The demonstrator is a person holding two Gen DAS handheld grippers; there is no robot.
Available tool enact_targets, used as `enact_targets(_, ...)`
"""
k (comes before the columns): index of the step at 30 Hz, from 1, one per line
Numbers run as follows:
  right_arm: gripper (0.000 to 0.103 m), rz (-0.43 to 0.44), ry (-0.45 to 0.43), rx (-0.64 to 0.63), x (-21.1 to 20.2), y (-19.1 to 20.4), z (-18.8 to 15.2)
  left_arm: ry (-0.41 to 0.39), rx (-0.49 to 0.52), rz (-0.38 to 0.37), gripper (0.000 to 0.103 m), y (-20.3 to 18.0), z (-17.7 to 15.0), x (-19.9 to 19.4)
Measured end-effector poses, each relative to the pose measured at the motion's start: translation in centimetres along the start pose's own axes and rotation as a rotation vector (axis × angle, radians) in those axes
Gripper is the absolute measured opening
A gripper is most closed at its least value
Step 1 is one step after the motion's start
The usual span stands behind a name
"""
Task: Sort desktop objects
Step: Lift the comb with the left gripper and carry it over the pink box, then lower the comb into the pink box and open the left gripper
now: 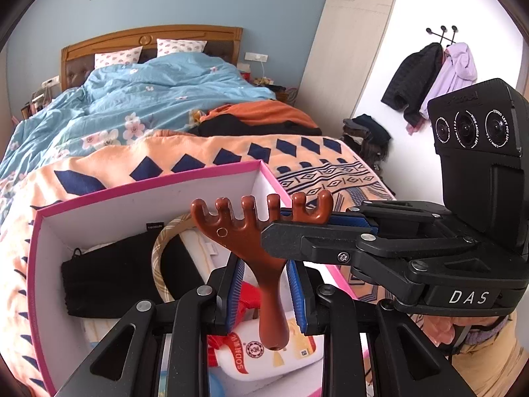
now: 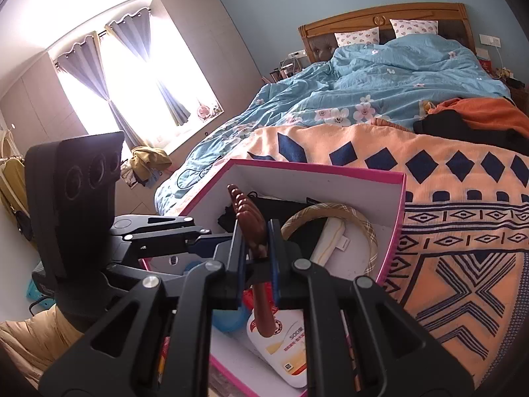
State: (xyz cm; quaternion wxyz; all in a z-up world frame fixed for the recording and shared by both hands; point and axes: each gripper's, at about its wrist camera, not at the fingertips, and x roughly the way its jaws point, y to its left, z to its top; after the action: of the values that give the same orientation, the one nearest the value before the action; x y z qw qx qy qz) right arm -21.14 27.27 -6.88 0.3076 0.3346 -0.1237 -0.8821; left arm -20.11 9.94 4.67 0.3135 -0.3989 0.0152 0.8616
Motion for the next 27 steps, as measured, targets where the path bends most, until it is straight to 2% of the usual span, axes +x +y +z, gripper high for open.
enact_targets(20, 0.014, -0.025, 0.054, 0.043, 2.8, -2.4, 0.4, 0.071, -0.051, 0.039, 0.026, 1.6, 0.7, 3.5)
enact_targets(24, 0.015, -0.087, 0.057, 0.060, 3.9, -3.4, 0.8, 0.133, -0.101, 0.049, 0.027, 2.8, 0.9, 5.1)
enact_targets(27, 0.016, -0.172, 0.035, 0.060, 4.0, -3.9, 1.1, 0.125, -0.127, 0.040, 0.028, 3.3, 0.7, 4.8)
